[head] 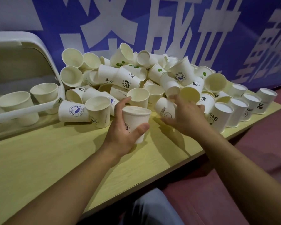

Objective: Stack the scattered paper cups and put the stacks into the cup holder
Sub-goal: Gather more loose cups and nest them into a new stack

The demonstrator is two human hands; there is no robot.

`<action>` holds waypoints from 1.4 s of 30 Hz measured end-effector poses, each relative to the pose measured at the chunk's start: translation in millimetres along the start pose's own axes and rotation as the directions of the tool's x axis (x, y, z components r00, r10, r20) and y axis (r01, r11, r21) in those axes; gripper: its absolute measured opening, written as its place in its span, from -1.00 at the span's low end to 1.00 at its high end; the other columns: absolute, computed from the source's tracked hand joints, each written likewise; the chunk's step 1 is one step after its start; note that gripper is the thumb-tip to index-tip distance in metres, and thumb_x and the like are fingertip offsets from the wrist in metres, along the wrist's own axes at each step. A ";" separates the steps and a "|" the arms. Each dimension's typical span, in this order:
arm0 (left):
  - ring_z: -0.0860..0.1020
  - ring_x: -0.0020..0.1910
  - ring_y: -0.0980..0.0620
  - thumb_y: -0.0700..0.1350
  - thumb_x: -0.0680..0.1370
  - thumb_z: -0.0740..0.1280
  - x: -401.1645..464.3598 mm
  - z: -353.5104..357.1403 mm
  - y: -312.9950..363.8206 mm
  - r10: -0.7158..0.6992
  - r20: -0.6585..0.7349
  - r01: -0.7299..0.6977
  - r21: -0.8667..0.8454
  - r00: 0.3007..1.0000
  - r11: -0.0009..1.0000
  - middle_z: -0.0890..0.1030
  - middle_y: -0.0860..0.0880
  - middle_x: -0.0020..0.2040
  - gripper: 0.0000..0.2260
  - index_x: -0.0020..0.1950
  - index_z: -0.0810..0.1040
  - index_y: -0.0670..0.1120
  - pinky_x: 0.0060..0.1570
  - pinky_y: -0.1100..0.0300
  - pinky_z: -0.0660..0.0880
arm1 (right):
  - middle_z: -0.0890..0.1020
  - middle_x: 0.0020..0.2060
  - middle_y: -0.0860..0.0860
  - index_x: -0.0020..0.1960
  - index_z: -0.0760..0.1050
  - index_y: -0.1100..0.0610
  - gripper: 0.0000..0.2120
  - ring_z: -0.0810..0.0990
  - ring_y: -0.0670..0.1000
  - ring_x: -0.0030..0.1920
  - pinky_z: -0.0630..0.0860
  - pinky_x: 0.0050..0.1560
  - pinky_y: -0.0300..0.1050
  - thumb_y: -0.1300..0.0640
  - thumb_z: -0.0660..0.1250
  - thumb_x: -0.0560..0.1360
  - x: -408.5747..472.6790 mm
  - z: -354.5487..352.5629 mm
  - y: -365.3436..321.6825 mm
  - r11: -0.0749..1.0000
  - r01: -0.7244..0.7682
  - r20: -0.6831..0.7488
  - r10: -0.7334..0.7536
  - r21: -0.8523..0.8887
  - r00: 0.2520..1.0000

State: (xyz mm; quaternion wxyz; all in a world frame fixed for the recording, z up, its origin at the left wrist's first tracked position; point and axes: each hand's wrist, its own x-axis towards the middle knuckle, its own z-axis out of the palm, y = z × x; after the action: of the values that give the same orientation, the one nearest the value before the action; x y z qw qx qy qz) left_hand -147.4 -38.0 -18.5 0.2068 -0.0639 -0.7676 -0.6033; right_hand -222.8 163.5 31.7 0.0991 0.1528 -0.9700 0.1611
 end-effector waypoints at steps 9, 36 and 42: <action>0.55 0.13 0.23 0.28 0.30 0.46 -13.9 4.2 12.0 -0.006 0.303 -0.026 0.101 0.953 0.995 0.46 0.35 0.25 -0.31 0.32 0.20 0.61 0.11 0.15 0.59 | 0.41 0.31 -0.19 0.50 0.13 -0.23 -0.20 0.57 -0.11 0.17 0.62 0.17 0.04 0.14 0.51 0.45 -25.4 -13.8 -4.9 0.590 0.170 -0.283 0.104 0.789 0.954; 0.56 -0.08 0.28 0.16 0.27 0.48 20.7 76.8 18.8 0.063 0.347 -0.061 -0.016 0.936 0.998 0.48 0.02 0.13 -0.29 0.31 0.18 0.32 -0.15 0.31 0.55 | 0.55 0.05 -0.07 0.18 0.58 -0.17 -0.75 0.55 -0.13 -0.02 0.52 -0.05 -0.24 0.09 0.40 0.55 -68.5 -9.4 58.6 0.719 0.086 -0.333 0.211 0.690 0.919; 0.53 0.02 0.31 0.17 0.27 0.49 33.4 119.9 20.0 0.079 0.392 -0.085 -0.002 0.916 0.996 0.48 0.32 0.11 -0.35 0.27 0.26 0.32 -0.09 0.24 0.60 | 0.34 0.16 -0.08 0.25 0.52 0.01 -0.65 0.43 0.08 0.26 0.46 0.30 0.10 0.04 0.47 0.49 -44.6 -20.7 119.4 0.889 -0.119 -0.477 0.346 0.442 0.808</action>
State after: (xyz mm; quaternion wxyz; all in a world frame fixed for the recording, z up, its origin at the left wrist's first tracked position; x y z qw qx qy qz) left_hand -199.5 76.4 -9.6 0.0746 -0.2139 -0.7948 -0.5631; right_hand -217.4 290.1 6.5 0.3164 -0.0053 -0.8605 0.3993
